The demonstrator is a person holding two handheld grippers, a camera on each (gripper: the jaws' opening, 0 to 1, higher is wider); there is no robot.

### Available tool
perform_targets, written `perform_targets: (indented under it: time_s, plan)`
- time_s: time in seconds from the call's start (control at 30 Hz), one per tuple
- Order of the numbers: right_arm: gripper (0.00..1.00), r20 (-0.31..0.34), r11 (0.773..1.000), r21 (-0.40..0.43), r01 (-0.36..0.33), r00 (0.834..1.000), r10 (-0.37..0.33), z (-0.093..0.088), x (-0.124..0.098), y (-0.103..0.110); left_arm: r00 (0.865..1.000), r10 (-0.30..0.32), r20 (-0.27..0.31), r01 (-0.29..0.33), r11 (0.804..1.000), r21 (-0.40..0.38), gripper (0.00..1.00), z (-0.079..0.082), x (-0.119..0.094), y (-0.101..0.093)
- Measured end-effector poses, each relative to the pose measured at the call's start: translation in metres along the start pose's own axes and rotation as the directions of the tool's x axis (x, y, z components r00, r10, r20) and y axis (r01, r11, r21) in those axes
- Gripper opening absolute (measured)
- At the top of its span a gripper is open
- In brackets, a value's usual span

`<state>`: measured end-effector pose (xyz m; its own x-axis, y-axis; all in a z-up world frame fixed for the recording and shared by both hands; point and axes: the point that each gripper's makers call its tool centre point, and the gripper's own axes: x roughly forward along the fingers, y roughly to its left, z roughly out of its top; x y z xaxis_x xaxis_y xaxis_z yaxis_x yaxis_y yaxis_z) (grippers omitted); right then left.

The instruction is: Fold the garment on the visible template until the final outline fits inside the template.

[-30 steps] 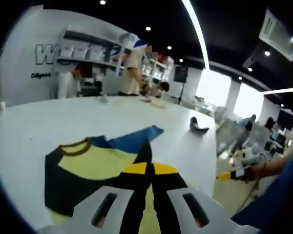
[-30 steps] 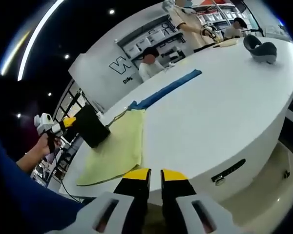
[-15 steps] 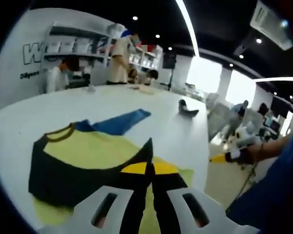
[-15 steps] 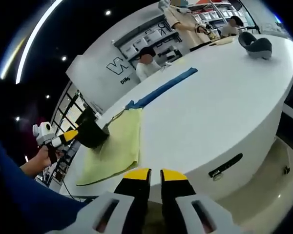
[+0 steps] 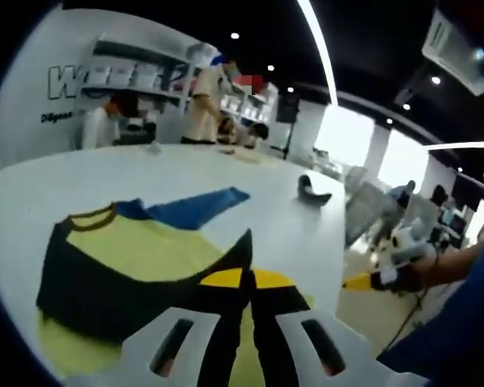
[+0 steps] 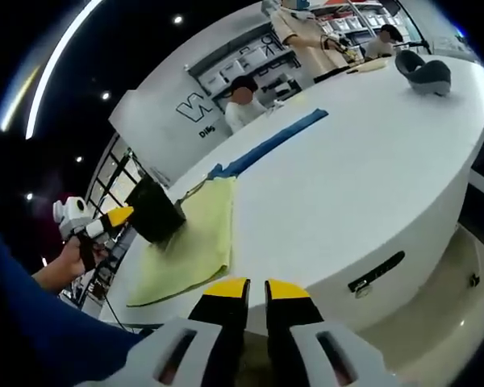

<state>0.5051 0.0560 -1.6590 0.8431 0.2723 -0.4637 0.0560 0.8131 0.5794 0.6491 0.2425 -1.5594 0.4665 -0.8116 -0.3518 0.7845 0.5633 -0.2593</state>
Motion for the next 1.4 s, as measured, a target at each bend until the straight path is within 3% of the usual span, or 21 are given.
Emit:
perform_targets:
  time_s: [0.13,0.2,0.33,0.43,0.53,0.63,0.67,0.7,0.73,0.8,0.87,0.93,0.97,1.03,1.1,1.17,1.4]
  plan:
    - [0.02,0.003,1.0,0.004,0.004,1.0,-0.004,-0.001,-0.001,-0.001,1.0,0.013,0.002,-0.013,1.0,-0.004,0.02,0.0,0.002,-0.001]
    - [0.02,0.003,1.0,0.006,0.006,1.0,-0.006,0.0,-0.001,-0.002,1.0,-0.009,-0.003,0.009,1.0,-0.013,0.04,-0.008,0.0,-0.002]
    - [0.02,0.003,1.0,0.012,0.012,1.0,-0.012,-0.002,-0.003,-0.005,0.999,-0.046,-0.022,0.046,0.999,0.014,0.18,-0.018,-0.008,-0.014]
    - [0.02,0.003,1.0,0.015,0.014,1.0,-0.014,-0.002,-0.002,-0.002,0.998,-0.055,-0.037,0.056,0.998,0.014,0.17,-0.028,-0.014,-0.018]
    - [0.02,0.006,1.0,0.017,0.013,1.0,-0.013,-0.002,0.0,0.002,0.999,-0.033,-0.043,0.034,0.999,0.03,0.22,-0.038,-0.025,-0.016]
    - [0.02,0.003,1.0,0.014,0.007,1.0,-0.007,0.0,0.005,0.005,0.997,0.073,-0.019,-0.073,0.997,0.015,0.3,-0.045,-0.043,0.014]
    - [0.02,0.0,1.0,0.013,0.003,1.0,-0.003,0.0,0.007,0.005,0.988,0.154,-0.016,-0.154,0.988,0.027,0.32,-0.049,-0.055,0.037]
    - [0.02,-0.004,1.0,0.011,-0.001,1.0,0.001,0.0,0.009,0.005,0.966,0.257,-0.01,-0.257,0.966,0.029,0.34,-0.048,-0.071,0.066]
    - [0.02,-0.006,1.0,0.01,-0.003,1.0,0.003,0.001,0.009,0.005,0.954,0.299,-0.009,-0.298,0.954,0.028,0.35,-0.049,-0.078,0.08]
    - [0.02,-0.012,1.0,0.005,-0.003,1.0,0.003,0.0,0.009,0.006,0.901,0.433,-0.028,-0.432,0.901,0.046,0.37,-0.055,-0.1,0.131]
    - [0.02,-0.014,1.0,0.001,-0.002,1.0,0.002,0.001,0.009,0.005,0.874,0.485,-0.022,-0.483,0.874,0.052,0.38,-0.054,-0.11,0.153]
    - [0.02,-0.014,1.0,-0.002,0.002,1.0,-0.002,0.002,0.008,0.005,0.827,0.561,-0.05,-0.558,0.828,0.06,0.38,-0.055,-0.125,0.189]
    - [0.02,-0.014,1.0,-0.003,0.005,1.0,-0.005,0.003,0.005,0.006,0.81,0.585,-0.046,-0.581,0.81,0.081,0.37,-0.054,-0.129,0.204]
    - [0.02,-0.013,1.0,-0.005,0.009,1.0,-0.009,0.004,0.003,0.007,0.795,0.603,-0.064,-0.597,0.797,0.098,0.36,-0.056,-0.13,0.218]
    - [0.02,-0.018,1.0,-0.012,0.024,1.0,-0.025,0.003,-0.004,0.008,0.773,0.628,-0.089,-0.614,0.776,0.142,0.36,-0.063,-0.128,0.248]
    - [0.02,-0.023,0.999,-0.014,0.04,0.999,-0.04,0.003,-0.011,0.009,0.757,0.644,-0.111,-0.624,0.763,0.171,0.36,-0.067,-0.125,0.259]
    - [0.02,-0.007,0.995,-0.01,0.099,0.995,-0.099,0.003,-0.029,0.006,0.772,0.623,-0.13,-0.598,0.78,0.183,0.37,-0.077,-0.102,0.277]
